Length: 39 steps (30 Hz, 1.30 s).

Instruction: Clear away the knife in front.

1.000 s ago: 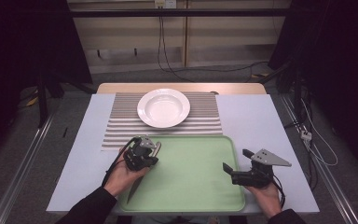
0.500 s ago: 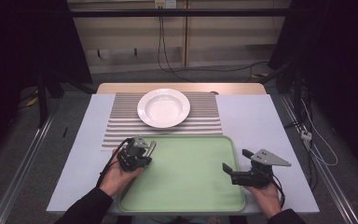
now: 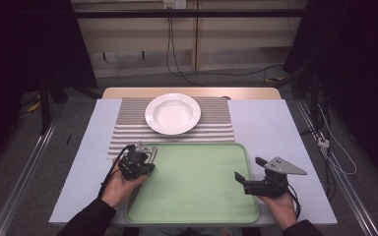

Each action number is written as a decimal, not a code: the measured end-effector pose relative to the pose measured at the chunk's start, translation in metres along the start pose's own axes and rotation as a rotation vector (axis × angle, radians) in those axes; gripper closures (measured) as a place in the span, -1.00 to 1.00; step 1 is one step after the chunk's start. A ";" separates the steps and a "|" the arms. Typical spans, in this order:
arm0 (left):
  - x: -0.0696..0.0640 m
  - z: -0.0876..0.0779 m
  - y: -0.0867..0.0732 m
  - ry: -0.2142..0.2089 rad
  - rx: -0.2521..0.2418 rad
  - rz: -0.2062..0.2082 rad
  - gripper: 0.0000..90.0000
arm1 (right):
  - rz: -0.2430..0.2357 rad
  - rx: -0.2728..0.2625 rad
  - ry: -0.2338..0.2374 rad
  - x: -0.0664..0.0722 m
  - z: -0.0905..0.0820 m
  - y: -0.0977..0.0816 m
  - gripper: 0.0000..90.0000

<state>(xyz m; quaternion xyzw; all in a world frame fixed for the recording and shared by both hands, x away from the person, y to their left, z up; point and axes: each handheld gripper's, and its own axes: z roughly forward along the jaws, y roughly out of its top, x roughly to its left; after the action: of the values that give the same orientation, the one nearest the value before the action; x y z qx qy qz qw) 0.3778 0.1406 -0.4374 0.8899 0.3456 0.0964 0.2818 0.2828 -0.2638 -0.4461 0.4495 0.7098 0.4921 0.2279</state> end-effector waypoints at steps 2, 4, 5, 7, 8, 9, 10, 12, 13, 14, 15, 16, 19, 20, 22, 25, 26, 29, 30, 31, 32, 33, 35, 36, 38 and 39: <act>0.000 0.000 -0.001 0.003 -0.002 -0.007 1.00 | -0.002 0.000 0.001 0.000 0.000 0.000 -0.91; 0.002 0.000 -0.002 0.000 -0.006 -0.031 1.00 | -0.002 -0.001 0.001 0.000 0.000 0.000 -0.91; 0.003 -0.001 -0.002 0.004 -0.004 -0.031 1.00 | 0.000 0.000 0.000 0.000 0.000 0.000 -0.91; 0.004 -0.001 -0.002 0.000 -0.007 -0.039 1.00 | -0.002 0.000 -0.002 0.000 0.000 0.000 -0.91; 0.004 -0.001 -0.003 -0.002 -0.004 -0.040 1.00 | -0.001 0.000 -0.002 0.000 0.000 0.000 -0.91; 0.004 -0.001 -0.003 -0.005 -0.005 -0.042 1.00 | -0.001 0.000 -0.003 0.000 0.000 0.000 -0.91; 0.004 -0.001 -0.003 -0.007 -0.006 -0.043 1.00 | 0.000 0.001 -0.002 0.000 0.000 0.000 -0.91; 0.006 -0.001 -0.004 -0.011 -0.004 -0.047 1.00 | -0.002 -0.001 -0.002 0.000 0.000 0.000 -0.91; 0.006 -0.002 -0.004 -0.008 -0.004 -0.052 1.00 | -0.001 -0.001 -0.002 0.000 0.000 0.000 -0.91; 0.007 -0.002 -0.004 -0.012 -0.002 -0.056 1.00 | -0.002 -0.001 -0.003 0.000 0.000 0.000 -0.91; 0.007 -0.002 -0.004 -0.013 -0.001 -0.062 1.00 | -0.001 -0.001 -0.004 0.000 0.000 0.000 -0.91; 0.007 -0.002 -0.004 -0.009 -0.004 -0.073 1.00 | -0.001 -0.001 -0.004 0.000 0.000 0.000 -0.90; 0.009 -0.003 -0.005 -0.007 -0.005 -0.084 1.00 | -0.003 -0.003 -0.002 0.000 0.000 0.000 -0.90; 0.010 -0.003 -0.006 -0.006 -0.004 -0.082 1.00 | -0.001 -0.002 -0.003 0.000 0.000 0.000 -0.91; 0.011 -0.004 -0.007 -0.007 -0.006 -0.080 1.00 | 0.000 -0.001 -0.003 0.000 0.000 0.000 -0.91; 0.012 -0.005 -0.009 -0.003 -0.007 -0.083 1.00 | -0.001 -0.002 -0.003 0.000 0.000 0.000 -0.90; 0.012 -0.006 -0.010 -0.002 -0.005 -0.087 1.00 | -0.002 -0.002 -0.003 0.000 0.000 0.000 -0.90; 0.014 -0.007 -0.013 -0.015 -0.016 -0.102 1.00 | -0.003 -0.002 -0.004 0.000 0.000 0.000 -0.91; 0.015 -0.007 -0.013 -0.016 -0.018 -0.102 1.00 | -0.003 -0.003 -0.004 0.000 0.000 0.000 -0.90; 0.015 -0.007 -0.013 -0.019 -0.017 -0.105 1.00 | -0.003 -0.004 -0.003 0.000 0.000 0.000 -0.90; 0.014 -0.007 -0.013 -0.011 -0.017 -0.103 1.00 | -0.004 -0.003 -0.003 0.000 0.000 0.000 -0.91; 0.014 -0.007 -0.013 -0.007 -0.017 -0.097 1.00 | -0.005 -0.003 -0.002 0.000 0.000 0.000 -0.91; 0.014 -0.007 -0.013 -0.011 -0.017 -0.102 1.00 | -0.007 -0.003 -0.003 0.000 0.000 0.000 -0.91; 0.014 -0.007 -0.013 -0.014 -0.018 -0.100 1.00 | -0.006 -0.004 -0.002 0.000 0.000 0.000 -0.90; 0.013 -0.008 -0.013 -0.014 -0.027 -0.086 0.93 | -0.004 -0.004 -0.002 0.000 0.000 0.000 -0.90; 0.013 -0.008 -0.012 -0.019 -0.028 -0.073 0.91 | -0.004 -0.004 -0.003 0.000 0.000 0.000 -0.91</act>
<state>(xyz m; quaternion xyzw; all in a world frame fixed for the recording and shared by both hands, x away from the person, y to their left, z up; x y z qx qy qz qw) 0.3778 0.1606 -0.4380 0.8735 0.3739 0.0825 0.3006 0.2830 -0.2641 -0.4457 0.4483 0.7094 0.4923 0.2310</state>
